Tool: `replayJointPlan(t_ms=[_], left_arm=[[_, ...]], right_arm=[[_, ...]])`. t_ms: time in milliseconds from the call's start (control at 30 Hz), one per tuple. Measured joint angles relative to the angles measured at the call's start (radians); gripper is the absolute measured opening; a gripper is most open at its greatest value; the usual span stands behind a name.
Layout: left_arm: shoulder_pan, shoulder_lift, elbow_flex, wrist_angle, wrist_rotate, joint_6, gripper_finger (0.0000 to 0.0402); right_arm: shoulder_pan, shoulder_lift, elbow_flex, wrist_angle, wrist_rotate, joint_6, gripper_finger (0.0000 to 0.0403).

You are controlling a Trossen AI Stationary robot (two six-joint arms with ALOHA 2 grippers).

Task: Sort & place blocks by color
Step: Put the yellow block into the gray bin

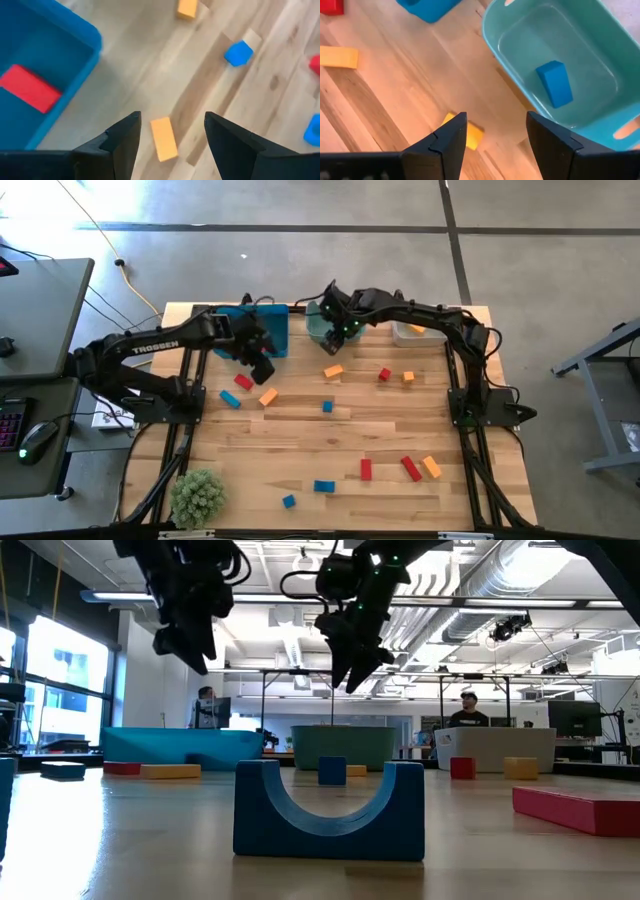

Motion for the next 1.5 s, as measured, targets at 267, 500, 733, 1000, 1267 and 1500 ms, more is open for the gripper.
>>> replayJointPlan(t_ms=[267, 500, 733, 1000, 1267, 1500], left_arm=[[-0.158, 0.0, 0.0, -0.018, -0.071, -0.106, 0.0209], [-0.248, 0.03, 0.0, -0.018, -0.141, -0.329, 0.0209], [-0.292, 0.117, 0.0, -0.018, -0.186, -0.443, 0.0209], [-0.319, 0.25, 0.0, -0.028, -0.203, -0.472, 0.0209], [-0.319, 0.355, 0.0, -0.065, -0.22, -0.514, 0.0209], [-0.319, 0.426, 0.0, -0.067, -0.225, -0.514, 0.0209]], right_arm=[[0.006, 0.0, 0.0, -0.038, -0.01, -0.056, 0.0193], [0.006, 0.0, 0.0, -0.088, -0.01, -0.095, 0.0193], [0.006, 0.001, 0.0, -0.091, -0.01, -0.132, 0.0193], [0.006, 0.001, 0.0, -0.091, -0.01, -0.157, 0.0193], [0.006, 0.001, 0.0, -0.095, -0.01, -0.176, 0.0193], [0.006, 0.001, 0.0, -0.095, -0.01, -0.177, 0.0193]])
